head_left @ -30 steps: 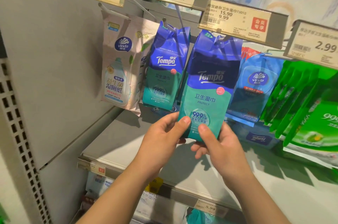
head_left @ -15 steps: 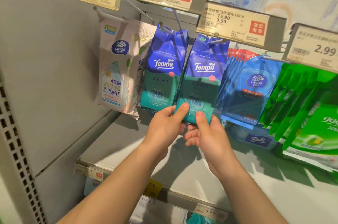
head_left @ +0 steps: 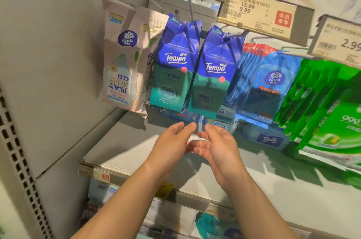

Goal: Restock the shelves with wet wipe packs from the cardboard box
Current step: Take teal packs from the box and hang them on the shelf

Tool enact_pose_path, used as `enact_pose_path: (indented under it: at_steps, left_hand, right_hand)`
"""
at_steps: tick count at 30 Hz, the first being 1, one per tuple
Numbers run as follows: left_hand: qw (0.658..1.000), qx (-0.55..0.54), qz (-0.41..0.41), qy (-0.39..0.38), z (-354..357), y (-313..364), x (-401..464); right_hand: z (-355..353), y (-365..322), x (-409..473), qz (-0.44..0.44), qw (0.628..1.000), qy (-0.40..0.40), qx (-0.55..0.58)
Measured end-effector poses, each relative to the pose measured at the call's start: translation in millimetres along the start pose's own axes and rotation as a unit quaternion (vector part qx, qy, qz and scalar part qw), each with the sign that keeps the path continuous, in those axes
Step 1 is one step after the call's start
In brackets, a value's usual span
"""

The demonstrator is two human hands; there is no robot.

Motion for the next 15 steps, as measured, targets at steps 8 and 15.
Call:
enact_pose_path:
  at_steps: [8, 15]
  left_hand:
    - [0.982, 0.184, 0.03, -0.016, -23, 12, -59]
    - [0.886, 0.45, 0.084, -0.074, -21, 14, -101]
  right_hand:
    - [-19, 24, -61, 0.008, 0.993, 0.075, -0.086]
    - [-40, 18, -118, -0.097, 0.931, 0.139, -0.323]
Point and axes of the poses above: each hand's wrist, its own x-axis towards the middle knuckle, its own z-axis out of the palm, y = z × x, the point moved 9 cm from there along x, towards the middle knuckle, and after that the axes turned 12 degrees about z, right-handed, at the moved point
